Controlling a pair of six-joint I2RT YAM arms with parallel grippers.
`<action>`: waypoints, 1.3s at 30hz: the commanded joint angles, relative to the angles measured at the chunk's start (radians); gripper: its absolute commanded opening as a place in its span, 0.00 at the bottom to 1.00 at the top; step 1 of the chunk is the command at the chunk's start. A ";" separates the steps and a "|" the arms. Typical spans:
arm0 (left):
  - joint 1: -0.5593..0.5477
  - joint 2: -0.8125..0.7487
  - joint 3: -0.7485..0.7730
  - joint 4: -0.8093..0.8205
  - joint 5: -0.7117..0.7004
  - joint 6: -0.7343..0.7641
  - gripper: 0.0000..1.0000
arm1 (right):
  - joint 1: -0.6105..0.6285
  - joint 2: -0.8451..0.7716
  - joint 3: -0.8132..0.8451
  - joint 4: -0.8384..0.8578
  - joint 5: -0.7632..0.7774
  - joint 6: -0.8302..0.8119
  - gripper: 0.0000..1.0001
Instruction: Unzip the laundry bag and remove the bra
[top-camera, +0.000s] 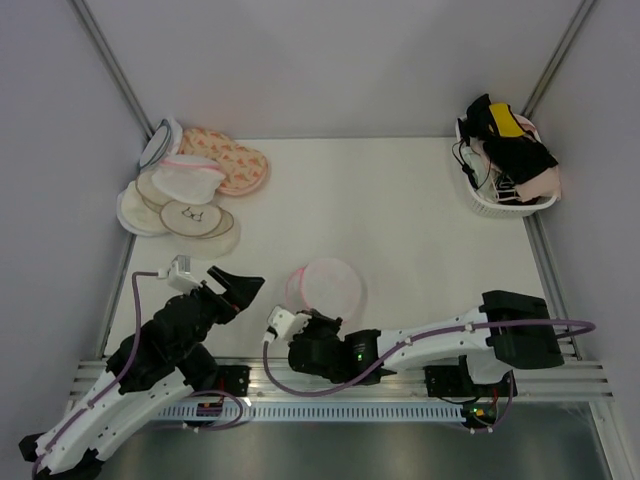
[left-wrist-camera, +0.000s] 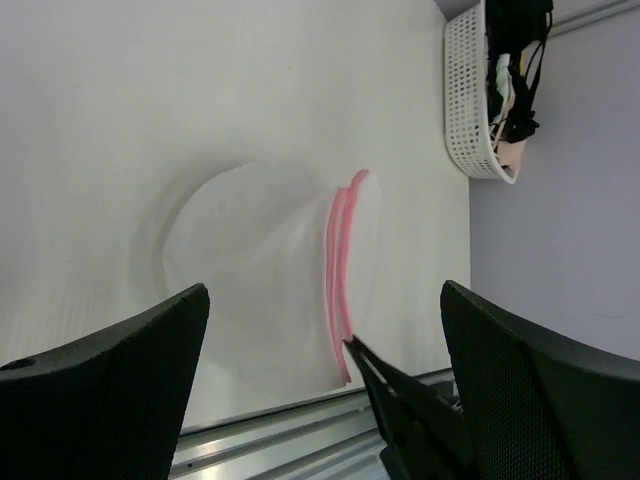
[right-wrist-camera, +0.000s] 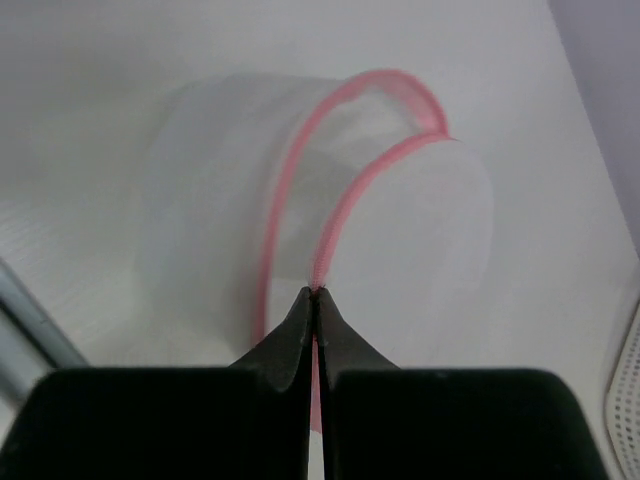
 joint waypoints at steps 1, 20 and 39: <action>0.002 -0.049 -0.018 -0.147 -0.034 -0.067 1.00 | 0.067 0.097 0.059 0.055 -0.097 -0.086 0.00; 0.001 -0.084 -0.015 -0.138 0.034 -0.015 1.00 | 0.105 -0.246 -0.022 0.041 -0.008 0.147 0.98; 0.001 -0.072 -0.110 0.107 0.304 0.214 1.00 | 0.090 -0.860 -0.106 -0.250 0.023 0.583 0.98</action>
